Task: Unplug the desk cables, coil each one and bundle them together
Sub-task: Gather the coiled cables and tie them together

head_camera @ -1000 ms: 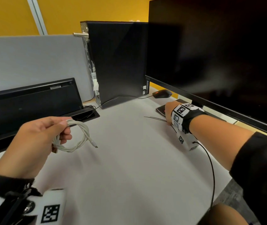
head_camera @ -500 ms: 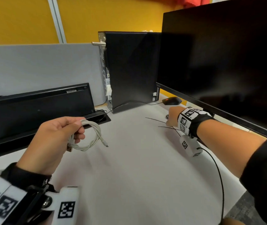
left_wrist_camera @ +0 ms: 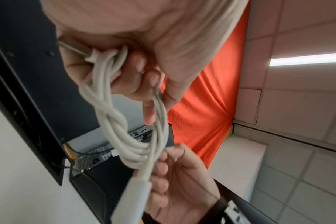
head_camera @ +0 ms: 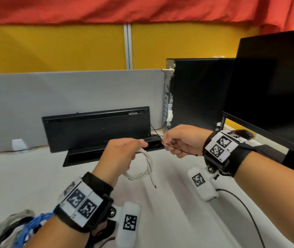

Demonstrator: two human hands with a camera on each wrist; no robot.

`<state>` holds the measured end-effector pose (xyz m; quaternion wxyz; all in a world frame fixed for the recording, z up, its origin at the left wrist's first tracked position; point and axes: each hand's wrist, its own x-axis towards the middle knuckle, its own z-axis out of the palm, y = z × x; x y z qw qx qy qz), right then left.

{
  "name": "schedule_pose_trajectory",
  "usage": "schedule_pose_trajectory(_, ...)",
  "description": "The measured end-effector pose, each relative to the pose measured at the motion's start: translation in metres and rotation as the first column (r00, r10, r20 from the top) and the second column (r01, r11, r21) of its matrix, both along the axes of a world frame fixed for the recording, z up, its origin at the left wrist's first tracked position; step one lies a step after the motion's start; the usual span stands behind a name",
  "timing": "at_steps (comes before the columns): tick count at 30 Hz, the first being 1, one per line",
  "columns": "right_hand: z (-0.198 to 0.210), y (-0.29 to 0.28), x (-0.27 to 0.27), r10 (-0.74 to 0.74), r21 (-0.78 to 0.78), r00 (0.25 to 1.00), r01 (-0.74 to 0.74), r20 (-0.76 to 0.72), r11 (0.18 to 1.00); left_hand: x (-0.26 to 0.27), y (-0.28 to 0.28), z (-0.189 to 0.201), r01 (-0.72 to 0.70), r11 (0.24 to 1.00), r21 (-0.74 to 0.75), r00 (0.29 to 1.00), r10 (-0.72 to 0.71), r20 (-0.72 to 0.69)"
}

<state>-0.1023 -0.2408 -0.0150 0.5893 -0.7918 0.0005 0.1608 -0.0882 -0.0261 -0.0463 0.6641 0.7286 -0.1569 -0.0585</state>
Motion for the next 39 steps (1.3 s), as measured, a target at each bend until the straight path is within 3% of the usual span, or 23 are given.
schedule_pose_trajectory(4,-0.002,0.033,0.01,0.12,0.021,0.993,-0.12,0.005,0.993,0.002,0.003,0.001,0.012,1.0,-0.013,0.995,-0.01,0.096)
schedule_pose_trajectory(9,-0.004,0.054,0.019,0.163,0.093,0.986,-0.166,0.04,0.982,0.01,0.015,0.004,-0.011,0.996,-0.088,0.986,0.026,0.166)
schedule_pose_trajectory(15,-0.016,0.056,0.025,0.022,0.287,0.957,-0.108,0.288,0.952,0.019,0.027,0.011,-0.173,0.968,-0.182,0.976,0.193,0.097)
schedule_pose_trajectory(20,-0.029,0.072,0.02,-0.073,0.319,0.82,-0.137,0.568,0.938,0.023,0.034,0.014,-0.219,0.928,-0.301,0.975,0.201,-0.089)
schedule_pose_trajectory(24,-0.024,0.085,0.02,-0.152,0.285,0.673,-0.091,0.724,0.954,0.024,0.037,0.014,-0.194,0.928,-0.317,0.977,0.156,-0.143)
schedule_pose_trajectory(28,-0.027,0.091,0.024,-0.178,0.224,0.632,0.007,0.754,0.975,0.024,0.036,0.013,-0.184,0.929,-0.322,0.98,0.15,-0.129)
schedule_pose_trajectory(32,-0.033,0.094,0.025,-0.291,0.298,0.628,0.098,0.721,0.949,0.023,0.031,0.011,-0.17,0.936,-0.309,0.984,0.144,-0.104)
schedule_pose_trajectory(35,-0.031,0.092,0.028,-0.401,0.351,0.534,0.199,0.744,0.915,0.024,0.03,0.012,-0.158,0.939,-0.305,0.985,0.128,-0.117)
schedule_pose_trajectory(39,-0.021,0.077,0.026,-0.421,0.3,0.416,0.326,0.806,0.897,0.03,0.035,0.013,-0.262,0.925,-0.274,0.964,0.241,-0.111)
